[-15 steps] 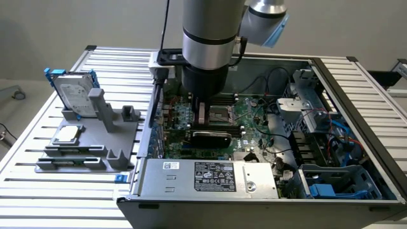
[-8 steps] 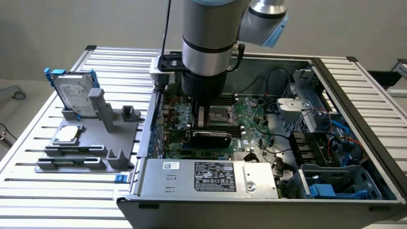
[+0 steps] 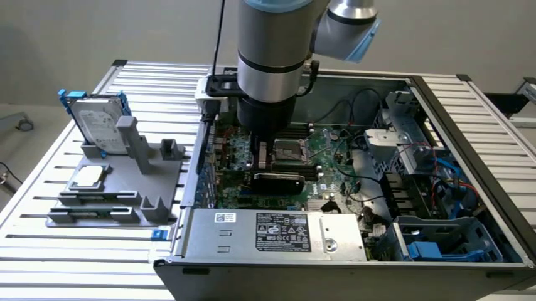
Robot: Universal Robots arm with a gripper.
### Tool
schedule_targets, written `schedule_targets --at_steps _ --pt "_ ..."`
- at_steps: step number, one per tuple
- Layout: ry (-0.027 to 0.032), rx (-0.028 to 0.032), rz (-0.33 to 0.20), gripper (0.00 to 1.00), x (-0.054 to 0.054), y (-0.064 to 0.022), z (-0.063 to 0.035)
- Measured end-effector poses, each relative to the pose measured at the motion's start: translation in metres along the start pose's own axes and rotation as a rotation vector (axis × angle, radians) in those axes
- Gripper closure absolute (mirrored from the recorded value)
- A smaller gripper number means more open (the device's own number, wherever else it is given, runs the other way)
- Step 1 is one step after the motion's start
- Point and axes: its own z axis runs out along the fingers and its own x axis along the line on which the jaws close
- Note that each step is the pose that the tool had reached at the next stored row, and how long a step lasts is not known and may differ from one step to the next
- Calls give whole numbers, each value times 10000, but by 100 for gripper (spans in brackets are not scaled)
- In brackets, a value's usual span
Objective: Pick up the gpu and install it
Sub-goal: 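Press down on the gpu until it lock into place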
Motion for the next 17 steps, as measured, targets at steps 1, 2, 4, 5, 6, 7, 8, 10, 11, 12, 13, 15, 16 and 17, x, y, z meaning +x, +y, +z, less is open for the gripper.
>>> schedule_targets --at_steps 1,2,4,5,6,7,8,10,11,12,13,15,16,17 --pt "-3 1 -3 89 -3 8 9" --pt "-4 -1 -7 89 -8 11 15" --pt "-7 -2 -22 89 -20 11 22" --pt "-9 -2 -33 89 -31 11 27" --pt "-8 -3 -47 89 -41 11 29" --pt "-7 -5 -69 89 -45 10 31" --pt "-8 -5 -97 89 -46 10 34" --pt "-2 -9 -145 89 -46 11 35" --pt "-1 -10 -168 89 -46 11 37" --pt "1 -11 -188 89 -46 11 39" --pt "4 -12 -203 89 -46 11 42" --pt "15 -11 -230 89 -45 10 47" --pt "21 -11 -238 89 -45 10 48" --pt "25 -10 -246 89 -45 9 51"
